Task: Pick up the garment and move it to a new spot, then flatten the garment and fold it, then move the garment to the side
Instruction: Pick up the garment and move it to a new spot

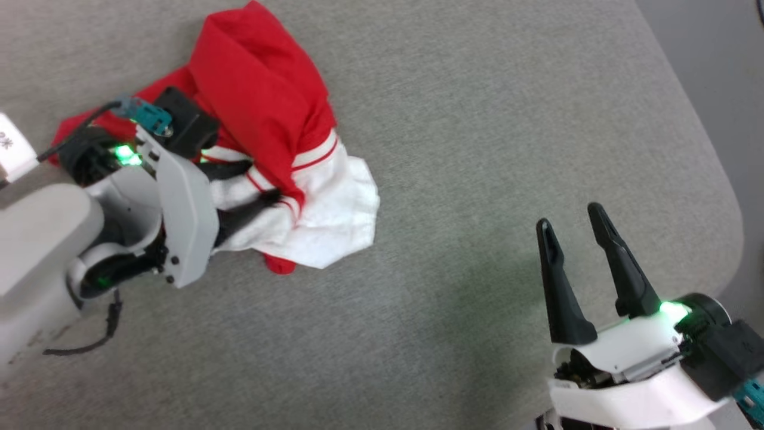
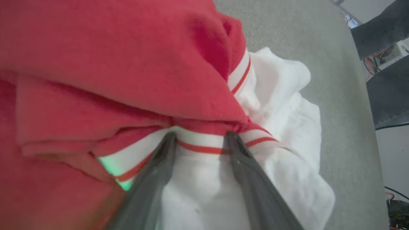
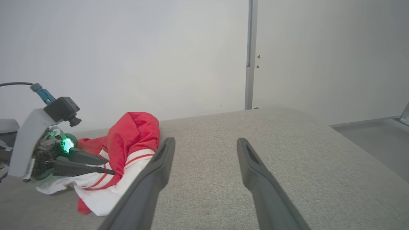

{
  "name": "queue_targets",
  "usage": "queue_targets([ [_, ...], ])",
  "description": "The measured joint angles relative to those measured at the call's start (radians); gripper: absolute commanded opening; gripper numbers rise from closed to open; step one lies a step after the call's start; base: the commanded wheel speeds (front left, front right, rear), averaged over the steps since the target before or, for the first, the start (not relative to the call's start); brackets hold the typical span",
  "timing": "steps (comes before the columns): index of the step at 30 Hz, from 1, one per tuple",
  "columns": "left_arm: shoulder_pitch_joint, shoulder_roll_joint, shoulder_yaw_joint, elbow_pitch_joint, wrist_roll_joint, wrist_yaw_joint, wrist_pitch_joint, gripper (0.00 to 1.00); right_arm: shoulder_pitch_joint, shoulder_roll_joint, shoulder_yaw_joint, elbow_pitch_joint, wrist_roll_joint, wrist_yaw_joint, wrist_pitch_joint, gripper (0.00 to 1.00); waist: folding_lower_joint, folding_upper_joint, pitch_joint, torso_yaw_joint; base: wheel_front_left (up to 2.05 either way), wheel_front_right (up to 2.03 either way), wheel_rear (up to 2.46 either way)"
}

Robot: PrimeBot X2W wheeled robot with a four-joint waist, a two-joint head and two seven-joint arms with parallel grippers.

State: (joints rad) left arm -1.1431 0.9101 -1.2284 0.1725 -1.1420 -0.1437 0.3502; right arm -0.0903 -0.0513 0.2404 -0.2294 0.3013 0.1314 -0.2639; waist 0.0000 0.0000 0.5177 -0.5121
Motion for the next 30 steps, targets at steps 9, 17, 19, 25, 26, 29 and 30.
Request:
queue_targets([
  [9, -0.002, -0.003, -0.033, -0.039, -0.098, 0.012, -0.155, 1.0, -0.082, 0.001, -0.006, 0.113, -0.131, 0.0, 0.0, 1.0, 0.0, 0.0, -0.069, 0.109, 0.0, 0.0, 0.0],
  [17, 0.043, -0.041, -0.037, -0.007, -0.132, 0.012, -0.378, 1.0, -0.107, 0.001, -0.047, 0.225, -0.208, 0.0, 0.0, 1.0, 0.0, 0.0, -0.146, 0.229, 0.0, 0.0, 0.0],
  [19, 0.1, -0.058, -0.04, 0.031, -0.144, 0.012, -0.454, 1.0, -0.11, 0.001, -0.051, 0.26, -0.229, 0.0, 0.0, 1.0, 0.0, 0.0, -0.166, 0.26, 0.0, 0.0, 0.0],
  [25, 0.279, -0.159, -0.018, 0.195, -0.194, 0.012, -0.607, 1.0, -0.104, 0.002, -0.101, 0.338, -0.283, 0.0, 0.0, 1.0, 0.0, 0.0, -0.227, 0.354, 0.0, 0.0, 0.0],
  [26, 0.312, -0.178, -0.002, 0.21, -0.206, 0.012, -0.608, 1.0, -0.1, 0.001, -0.109, 0.35, -0.292, 0.0, 0.0, 1.0, 0.0, 0.0, -0.237, 0.371, 0.0, 0.0, 0.0],
  [29, 0.396, -0.223, 0.125, 0.238, -0.21, 0.012, -0.611, 1.0, -0.089, 0.001, -0.147, 0.372, -0.31, 0.0, 0.0, 1.0, 0.0, 0.0, -0.264, 0.421, 0.0, 0.0, 0.0],
  [30, 0.423, -0.235, 0.171, 0.247, -0.194, 0.012, -0.615, 1.0, -0.08, 0.001, -0.159, 0.38, -0.312, 0.0, 0.0, 1.0, 0.0, 0.0, -0.272, 0.438, 0.0, 0.0, 0.0],
])
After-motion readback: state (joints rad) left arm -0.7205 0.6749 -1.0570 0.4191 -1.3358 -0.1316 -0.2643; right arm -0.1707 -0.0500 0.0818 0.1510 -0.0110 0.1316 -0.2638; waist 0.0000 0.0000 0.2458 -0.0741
